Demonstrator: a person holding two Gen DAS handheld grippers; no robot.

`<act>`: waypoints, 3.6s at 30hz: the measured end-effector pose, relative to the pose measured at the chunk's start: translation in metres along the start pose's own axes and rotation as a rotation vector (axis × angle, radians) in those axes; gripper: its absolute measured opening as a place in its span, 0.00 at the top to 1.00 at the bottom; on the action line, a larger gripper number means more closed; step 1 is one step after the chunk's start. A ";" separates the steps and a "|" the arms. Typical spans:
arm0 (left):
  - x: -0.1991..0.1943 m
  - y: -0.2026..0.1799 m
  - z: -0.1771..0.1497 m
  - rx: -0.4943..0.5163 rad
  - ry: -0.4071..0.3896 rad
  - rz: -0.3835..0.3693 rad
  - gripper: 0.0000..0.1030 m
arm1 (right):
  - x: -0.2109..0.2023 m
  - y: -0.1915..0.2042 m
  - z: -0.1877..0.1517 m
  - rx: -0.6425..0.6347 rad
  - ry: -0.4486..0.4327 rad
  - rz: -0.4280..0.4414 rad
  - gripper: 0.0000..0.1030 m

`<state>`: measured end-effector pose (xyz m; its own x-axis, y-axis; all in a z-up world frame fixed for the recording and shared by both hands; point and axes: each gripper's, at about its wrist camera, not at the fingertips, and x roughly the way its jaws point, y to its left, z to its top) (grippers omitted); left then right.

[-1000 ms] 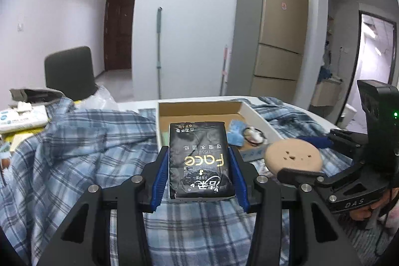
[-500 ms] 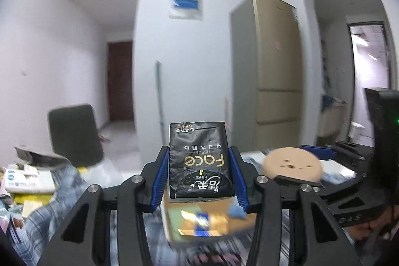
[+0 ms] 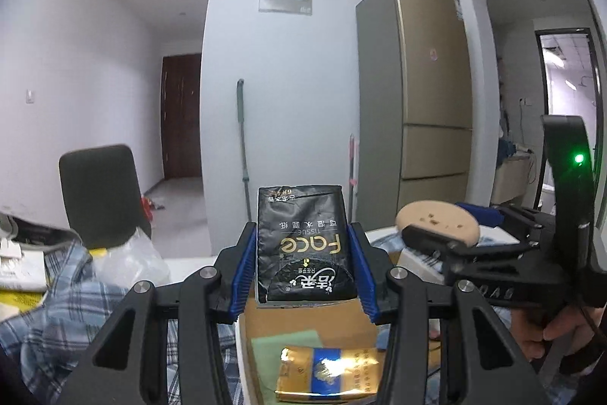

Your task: Organize soft objects

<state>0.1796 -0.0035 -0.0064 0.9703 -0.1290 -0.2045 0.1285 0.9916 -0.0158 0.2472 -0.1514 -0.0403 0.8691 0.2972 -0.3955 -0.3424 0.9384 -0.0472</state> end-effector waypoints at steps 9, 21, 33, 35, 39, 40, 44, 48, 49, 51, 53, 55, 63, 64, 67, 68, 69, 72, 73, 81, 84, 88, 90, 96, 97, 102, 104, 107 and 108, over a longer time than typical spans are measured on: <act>0.025 0.004 -0.030 0.000 0.064 -0.011 0.53 | 0.008 0.002 -0.014 -0.016 0.022 0.036 0.21; 0.029 0.005 -0.030 -0.008 0.082 -0.023 0.26 | 0.020 0.006 -0.017 -0.026 0.069 0.086 0.20; 0.026 0.013 -0.033 -0.030 0.070 0.024 0.13 | 0.020 0.007 -0.018 -0.029 0.063 0.081 0.06; 0.025 0.013 -0.033 -0.028 0.067 0.026 0.13 | 0.019 0.006 -0.018 -0.024 0.061 0.077 0.06; 0.023 0.014 -0.033 -0.036 0.064 0.031 0.13 | 0.019 0.003 -0.018 -0.011 0.060 0.070 0.06; 0.022 0.014 -0.032 -0.037 0.060 0.032 0.13 | 0.019 0.002 -0.017 -0.005 0.064 0.063 0.06; 0.011 0.009 -0.022 -0.013 0.034 0.039 0.13 | 0.001 -0.003 0.001 0.020 0.039 0.069 0.06; -0.020 -0.003 0.007 0.012 -0.046 0.062 0.13 | -0.036 -0.005 0.031 0.039 -0.026 0.066 0.06; -0.028 -0.005 0.013 0.014 -0.061 0.059 0.13 | -0.048 -0.005 0.038 0.045 -0.037 0.063 0.06; -0.045 -0.009 0.029 -0.001 -0.076 0.055 0.13 | -0.069 -0.004 0.048 0.056 -0.059 0.064 0.06; -0.063 -0.008 0.042 -0.033 -0.085 0.048 0.13 | -0.090 -0.002 0.052 0.056 -0.078 0.080 0.06; -0.081 -0.008 0.053 -0.056 -0.094 0.033 0.13 | -0.108 0.001 0.053 0.043 -0.098 0.097 0.06; -0.137 -0.017 0.050 -0.035 -0.119 0.025 0.13 | -0.151 0.009 0.027 0.048 -0.108 0.118 0.06; -0.139 -0.019 0.047 -0.037 -0.115 0.024 0.13 | -0.154 0.008 0.021 0.049 -0.105 0.117 0.06; -0.147 -0.021 0.030 -0.036 -0.098 0.029 0.13 | -0.150 0.007 0.005 0.040 -0.075 0.113 0.06; -0.148 -0.022 0.025 -0.032 -0.090 0.032 0.13 | -0.148 0.007 0.000 0.039 -0.064 0.111 0.06; -0.147 -0.022 0.018 -0.029 -0.076 0.037 0.13 | -0.147 0.007 -0.006 0.040 -0.053 0.110 0.06; -0.143 -0.019 0.003 -0.034 -0.038 0.034 0.13 | -0.139 0.004 -0.018 0.042 -0.026 0.105 0.06; -0.141 -0.018 -0.001 -0.036 -0.031 0.037 0.13 | -0.137 0.004 -0.022 0.043 -0.021 0.102 0.06; -0.122 -0.017 -0.023 -0.024 0.027 0.037 0.12 | -0.119 0.006 -0.045 0.022 0.037 0.111 0.06; -0.116 -0.018 -0.025 -0.023 0.052 0.012 0.10 | -0.119 0.006 -0.045 0.020 0.039 0.110 0.06; -0.114 -0.016 -0.025 -0.039 0.062 0.030 0.00 | -0.118 0.003 -0.044 0.026 0.055 0.096 0.06; -0.116 -0.013 -0.026 -0.052 0.052 0.040 0.00 | -0.116 0.000 -0.040 0.028 0.081 0.095 0.06; -0.117 -0.012 -0.026 -0.057 0.050 0.051 0.00 | -0.106 -0.010 -0.035 0.014 0.191 0.074 0.06; -0.117 -0.012 -0.026 -0.057 0.052 0.051 0.00 | -0.103 -0.011 -0.036 0.017 0.210 0.077 0.06; -0.113 -0.008 -0.028 -0.070 0.076 0.054 0.00 | -0.079 -0.008 -0.043 0.010 0.316 0.123 0.27; -0.112 -0.006 -0.028 -0.076 0.079 0.055 0.00 | -0.067 -0.005 -0.047 0.010 0.364 0.147 0.43; -0.112 -0.006 -0.028 -0.078 0.080 0.058 0.00 | -0.046 0.001 -0.053 0.019 0.451 0.208 0.68; -0.113 -0.006 -0.028 -0.075 0.076 0.058 0.00 | -0.039 0.004 -0.055 0.023 0.482 0.227 0.69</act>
<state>0.0632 0.0053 -0.0106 0.9570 -0.0729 -0.2808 0.0540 0.9958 -0.0746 0.1927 -0.1693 -0.0756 0.5095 0.3836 -0.7702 -0.4901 0.8651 0.1066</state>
